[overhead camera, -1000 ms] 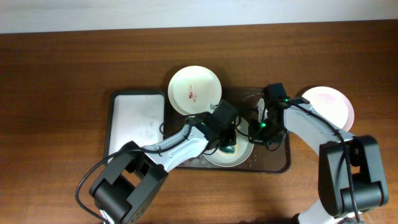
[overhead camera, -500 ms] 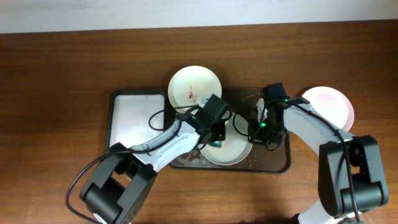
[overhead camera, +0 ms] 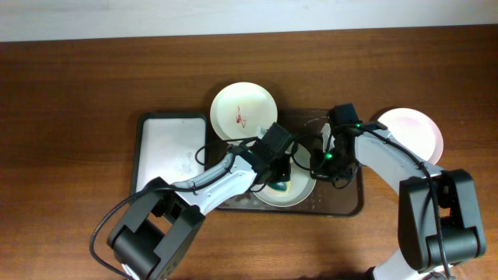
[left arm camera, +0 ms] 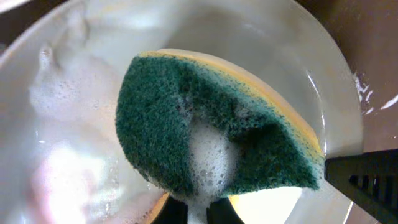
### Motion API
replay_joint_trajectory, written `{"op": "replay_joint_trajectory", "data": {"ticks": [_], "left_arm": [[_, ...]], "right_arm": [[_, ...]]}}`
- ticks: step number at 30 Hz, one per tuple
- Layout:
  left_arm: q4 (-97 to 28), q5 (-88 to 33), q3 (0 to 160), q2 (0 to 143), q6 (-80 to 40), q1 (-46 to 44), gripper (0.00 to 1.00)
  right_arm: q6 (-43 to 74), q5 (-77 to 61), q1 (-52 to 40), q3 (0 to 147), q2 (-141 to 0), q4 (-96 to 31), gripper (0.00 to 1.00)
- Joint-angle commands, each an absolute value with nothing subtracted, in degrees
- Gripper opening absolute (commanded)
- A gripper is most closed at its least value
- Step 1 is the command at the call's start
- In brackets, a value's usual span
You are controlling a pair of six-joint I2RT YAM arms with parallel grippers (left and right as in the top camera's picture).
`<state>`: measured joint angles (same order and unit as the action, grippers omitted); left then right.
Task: Clean dirty plates on tray and stack at the side
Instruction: 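Scrub the pale green plate held by the right gripper with the sponge, then move the sponge with the left gripper back over the white tray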
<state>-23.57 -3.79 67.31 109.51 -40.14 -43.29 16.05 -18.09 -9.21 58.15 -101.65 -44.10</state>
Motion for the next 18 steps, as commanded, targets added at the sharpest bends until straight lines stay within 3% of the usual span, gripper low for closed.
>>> {"op": "replay_joint_trajectory", "data": {"ticks": [1,11,18], "left_arm": [[-27.94,4.45,67.13,110.02,-40.86,-43.07,0.00],[-31.40,-0.03,67.24,97.23,-29.06,-37.78,0.00],[-41.43,0.82,67.24,89.41,-28.62,-31.24,0.00]], "right_arm": [[15.92,-17.37,-9.41,58.06,-101.75,-44.12,0.04],[15.94,-16.16,-9.41,58.06,-101.73,-42.41,0.04],[15.92,-11.29,-9.28,62.15,-100.47,-44.01,0.04]]}}
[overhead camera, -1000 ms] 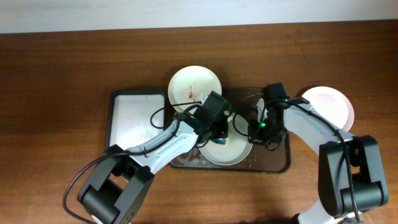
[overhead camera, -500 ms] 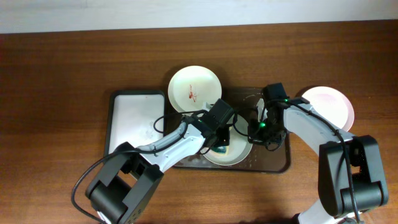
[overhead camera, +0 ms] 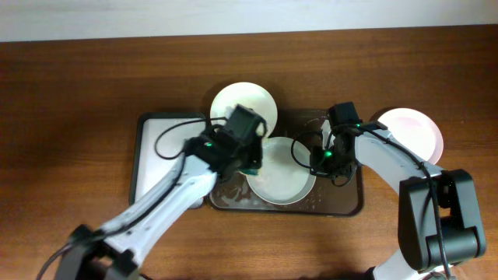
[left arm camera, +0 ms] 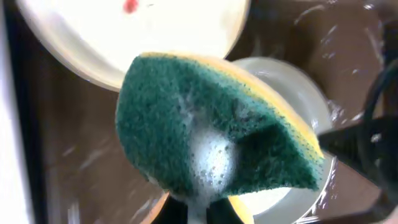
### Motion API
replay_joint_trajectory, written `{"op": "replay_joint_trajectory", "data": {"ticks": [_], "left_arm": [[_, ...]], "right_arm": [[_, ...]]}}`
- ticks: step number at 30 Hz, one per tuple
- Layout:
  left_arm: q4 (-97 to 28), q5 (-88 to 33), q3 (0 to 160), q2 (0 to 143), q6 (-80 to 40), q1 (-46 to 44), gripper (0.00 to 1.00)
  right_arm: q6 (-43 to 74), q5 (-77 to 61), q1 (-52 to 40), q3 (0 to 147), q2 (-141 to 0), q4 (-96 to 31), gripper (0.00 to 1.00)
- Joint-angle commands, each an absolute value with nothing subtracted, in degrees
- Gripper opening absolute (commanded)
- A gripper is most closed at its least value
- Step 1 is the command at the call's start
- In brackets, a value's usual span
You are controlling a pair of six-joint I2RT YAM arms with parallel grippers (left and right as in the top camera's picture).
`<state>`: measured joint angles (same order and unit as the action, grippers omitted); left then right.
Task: Clean dirty plates on tray and stack at the side
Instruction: 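Move the sponge with the left gripper back over the white tray, then lift the pale green plate with the right gripper onto the pink plate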
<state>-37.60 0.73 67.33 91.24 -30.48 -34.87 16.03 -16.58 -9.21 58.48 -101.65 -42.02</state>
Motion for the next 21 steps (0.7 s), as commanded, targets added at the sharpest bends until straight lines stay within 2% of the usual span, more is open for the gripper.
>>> {"op": "replay_joint_trajectory", "data": {"ticks": [1,4,8,13,21], "left_arm": [[-43.22,0.82,67.24,89.12,-28.60,-29.63,0.00],[-46.72,0.19,67.22,88.97,-27.70,-24.05,0.00],[-46.78,-6.83,67.18,89.12,-17.87,-16.34,0.00],[-46.17,-6.63,65.87,89.80,-13.04,-8.91,0.00],[-45.69,-6.44,64.93,95.22,-12.95,-5.39,0.00]], "right_arm": [[15.92,-10.00,-9.28,63.09,-99.92,-44.97,0.04],[15.90,-6.52,-9.30,66.02,-97.43,-48.07,0.04],[15.66,-1.96,-9.39,68.01,-92.47,-49.58,0.04],[15.40,7.77,-9.67,68.29,-84.93,-50.83,0.04],[14.83,34.39,-17.19,68.29,-78.76,-50.59,0.04]]}}
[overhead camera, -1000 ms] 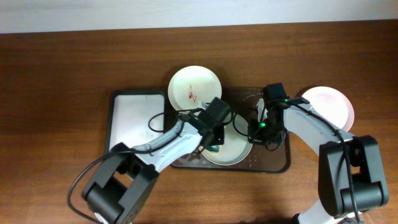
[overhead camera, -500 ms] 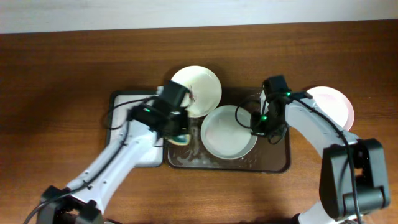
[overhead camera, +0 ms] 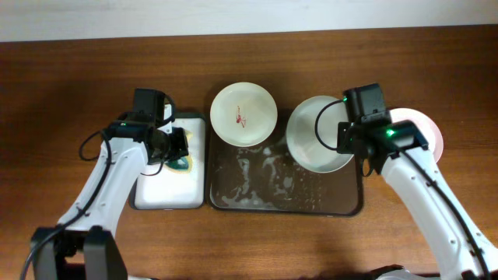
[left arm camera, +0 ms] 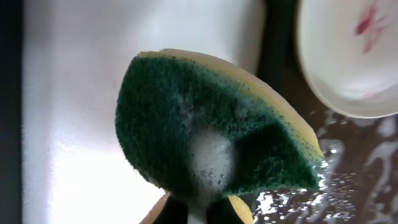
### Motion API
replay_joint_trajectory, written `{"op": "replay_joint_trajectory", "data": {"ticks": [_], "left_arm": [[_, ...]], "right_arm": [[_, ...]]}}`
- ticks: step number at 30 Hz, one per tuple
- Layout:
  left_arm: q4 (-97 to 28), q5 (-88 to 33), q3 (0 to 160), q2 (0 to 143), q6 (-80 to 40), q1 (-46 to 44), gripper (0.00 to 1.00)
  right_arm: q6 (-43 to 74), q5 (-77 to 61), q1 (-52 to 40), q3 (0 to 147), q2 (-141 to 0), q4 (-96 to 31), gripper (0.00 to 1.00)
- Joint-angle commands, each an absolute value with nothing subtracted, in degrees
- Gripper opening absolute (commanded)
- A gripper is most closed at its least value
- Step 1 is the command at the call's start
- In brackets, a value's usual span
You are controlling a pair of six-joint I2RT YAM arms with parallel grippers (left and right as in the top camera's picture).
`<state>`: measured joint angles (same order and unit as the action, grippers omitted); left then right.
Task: Clean dirty plates on tray and stack at the side
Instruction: 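Lift the pale green plate with the right gripper onto the pink plate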
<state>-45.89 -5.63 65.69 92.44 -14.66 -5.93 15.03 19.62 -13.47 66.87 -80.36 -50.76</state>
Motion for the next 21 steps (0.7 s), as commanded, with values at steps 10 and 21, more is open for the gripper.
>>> {"op": "replay_joint_trajectory", "data": {"ticks": [10,21], "left_arm": [[-44.14,-6.24,64.90,100.62,-13.19,-5.45,0.00],[-44.14,-6.24,64.90,100.62,-13.19,-5.52,0.00]], "right_arm": [[13.32,52.64,-31.00,68.29,-78.89,-49.04,0.04],[13.32,63.70,-35.73,68.29,-78.89,-47.16,0.04]]}}
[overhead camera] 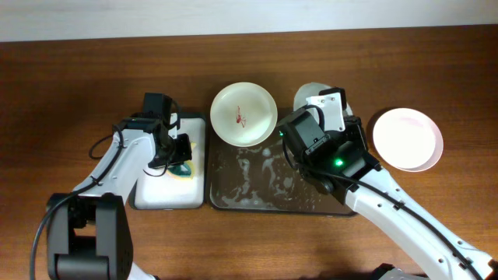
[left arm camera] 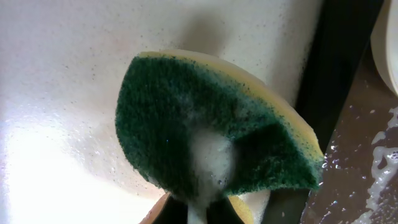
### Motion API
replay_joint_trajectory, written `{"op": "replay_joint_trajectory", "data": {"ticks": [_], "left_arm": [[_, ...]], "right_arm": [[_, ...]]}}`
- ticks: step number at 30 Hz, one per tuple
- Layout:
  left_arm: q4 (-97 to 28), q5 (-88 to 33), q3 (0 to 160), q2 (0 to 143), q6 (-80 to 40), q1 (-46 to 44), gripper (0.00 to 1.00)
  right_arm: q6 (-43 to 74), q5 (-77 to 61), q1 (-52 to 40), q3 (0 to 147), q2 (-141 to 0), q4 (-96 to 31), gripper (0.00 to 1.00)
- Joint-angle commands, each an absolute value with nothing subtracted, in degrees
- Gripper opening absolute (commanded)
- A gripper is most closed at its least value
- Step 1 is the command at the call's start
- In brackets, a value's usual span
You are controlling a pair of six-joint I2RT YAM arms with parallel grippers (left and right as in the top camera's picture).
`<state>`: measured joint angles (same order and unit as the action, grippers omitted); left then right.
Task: Clean dirty plates on tray and stack at the side
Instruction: 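Lift the pale green plate with the right gripper onto the pink plate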
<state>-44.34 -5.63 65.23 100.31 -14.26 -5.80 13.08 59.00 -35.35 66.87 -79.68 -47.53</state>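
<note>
My left gripper (left arm camera: 198, 210) is shut on a soapy green-and-yellow sponge (left arm camera: 211, 124) just over the right edge of the white tray (overhead camera: 159, 144). A cream plate with a red stain (overhead camera: 243, 113) rests at the back left corner of the wet brown tray (overhead camera: 257, 194). My right arm is raised toward the camera, and its gripper (overhead camera: 325, 109) grips the washed white plate (overhead camera: 309, 94), most of which is hidden behind the wrist. A pink plate (overhead camera: 407, 138) lies on the table at the right.
Foam and water streak the brown tray's floor. The wooden table (overhead camera: 78, 85) runs wide on both sides. The right arm's body (overhead camera: 366, 187) crosses above the tray's right half.
The right arm has risen toward the camera with the white plate, now at the tray's back right. The left gripper has sunk closer to the white tray with the sponge.
First the sponge rubbed the foamy white plate, which the right gripper steadied on the brown tray. Then the sponge was lifted off it. Later the sponge was over the white tray and the right gripper held the plate up; now the plate is raised higher.
</note>
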Motion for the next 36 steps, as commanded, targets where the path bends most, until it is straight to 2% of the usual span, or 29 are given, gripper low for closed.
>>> {"op": "replay_joint_trajectory", "data": {"ticks": [1,16,20,23,28,36], "left_arm": [[-44.14,-6.24,64.90,100.62,-13.19,-5.50,0.00],[-43.99,-6.26,64.90,100.62,-13.19,-5.45,0.00],[-43.99,-6.26,64.90,100.62,-13.21,-5.45,0.00],[-44.01,-6.28,64.90,100.62,-13.21,-5.45,0.00],[-44.01,-6.26,64.90,100.62,-13.21,-5.45,0.00],[-43.99,-6.26,64.90,100.62,-13.21,-5.45,0.00]], "right_arm": [[13.34,63.68,-35.73,68.29,-78.89,-47.11,0.04],[13.37,64.07,-35.59,68.29,-78.89,-45.15,0.04],[14.06,55.92,-33.17,68.27,-79.13,-43.64,0.04],[20.51,39.07,-24.12,68.20,-79.77,-44.21,0.04],[23.05,23.55,-9.41,68.16,-80.34,-44.29,0.04],[23.49,6.02,15.38,68.14,-85.14,-44.36,0.04]]}}
